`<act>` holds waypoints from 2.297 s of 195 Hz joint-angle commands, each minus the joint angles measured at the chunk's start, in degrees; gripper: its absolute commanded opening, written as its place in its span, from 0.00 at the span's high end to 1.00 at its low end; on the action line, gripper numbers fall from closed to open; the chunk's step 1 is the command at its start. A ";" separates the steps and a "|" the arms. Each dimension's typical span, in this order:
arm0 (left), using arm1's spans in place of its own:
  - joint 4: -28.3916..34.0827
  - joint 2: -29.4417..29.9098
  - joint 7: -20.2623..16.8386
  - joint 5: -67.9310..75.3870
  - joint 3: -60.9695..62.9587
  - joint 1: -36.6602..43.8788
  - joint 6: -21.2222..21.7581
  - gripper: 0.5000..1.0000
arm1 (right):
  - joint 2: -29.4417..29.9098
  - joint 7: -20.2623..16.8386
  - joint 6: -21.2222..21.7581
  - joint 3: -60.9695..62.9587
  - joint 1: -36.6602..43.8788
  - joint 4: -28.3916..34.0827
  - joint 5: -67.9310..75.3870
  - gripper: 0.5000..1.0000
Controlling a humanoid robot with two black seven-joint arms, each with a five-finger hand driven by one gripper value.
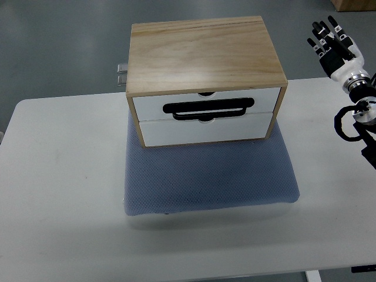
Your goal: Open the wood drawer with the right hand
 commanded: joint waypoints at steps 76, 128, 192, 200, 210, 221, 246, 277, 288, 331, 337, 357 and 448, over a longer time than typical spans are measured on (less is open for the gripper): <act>-0.17 0.00 0.08 0.02 -0.08 0.08 -0.09 0.00 | -0.03 0.09 -0.18 0.06 0.07 0.01 0.00 0.11; -0.17 0.00 -0.01 0.02 0.01 0.08 -0.09 0.00 | -0.38 0.09 -0.18 -0.21 0.86 -0.08 0.00 0.11; -0.17 0.00 -0.01 0.02 -0.08 0.08 -0.09 0.00 | -3.98 0.00 -0.35 -3.81 2.18 0.54 0.00 0.11; -0.17 0.00 -0.01 0.02 -0.08 0.08 -0.09 0.00 | -4.51 0.00 -0.62 -5.47 2.70 0.62 0.00 0.11; -0.17 0.00 0.08 0.02 0.01 0.08 -0.09 0.00 | -4.86 0.00 -1.23 -7.59 3.49 0.71 0.09 0.11; -0.17 0.00 -0.01 0.02 -0.08 0.08 -0.09 0.00 | -6.36 0.09 -1.50 -11.72 5.60 1.06 0.00 0.11; -0.17 0.00 0.08 0.02 -0.08 0.08 -0.09 0.00 | -11.69 0.17 -1.15 -22.13 11.20 1.15 0.18 0.11; -0.17 0.00 0.08 0.02 -0.08 0.08 -0.09 0.00 | -17.60 0.09 -0.62 -35.62 20.01 2.82 0.09 0.11; -0.17 0.00 0.08 0.02 -0.08 0.08 -0.09 0.00 | -19.80 0.09 0.26 -40.55 23.27 4.49 0.00 0.11; -0.17 0.00 0.07 0.02 -0.08 0.08 -0.09 0.00 | -23.32 0.00 4.57 -57.15 38.20 13.80 -7.38 0.11; -0.17 0.00 0.08 0.02 -0.08 0.08 -0.09 0.00 | -23.58 0.00 4.92 -58.21 39.53 14.69 -8.79 0.11; -0.17 0.00 -0.01 0.02 -0.08 0.08 -0.09 0.00 | -23.67 -0.27 7.73 -63.04 45.76 19.34 -16.25 0.11; -0.17 0.00 -0.01 0.02 -0.08 0.08 -0.09 0.00 | -12.78 -1.76 20.85 -82.73 66.86 29.63 -28.74 0.11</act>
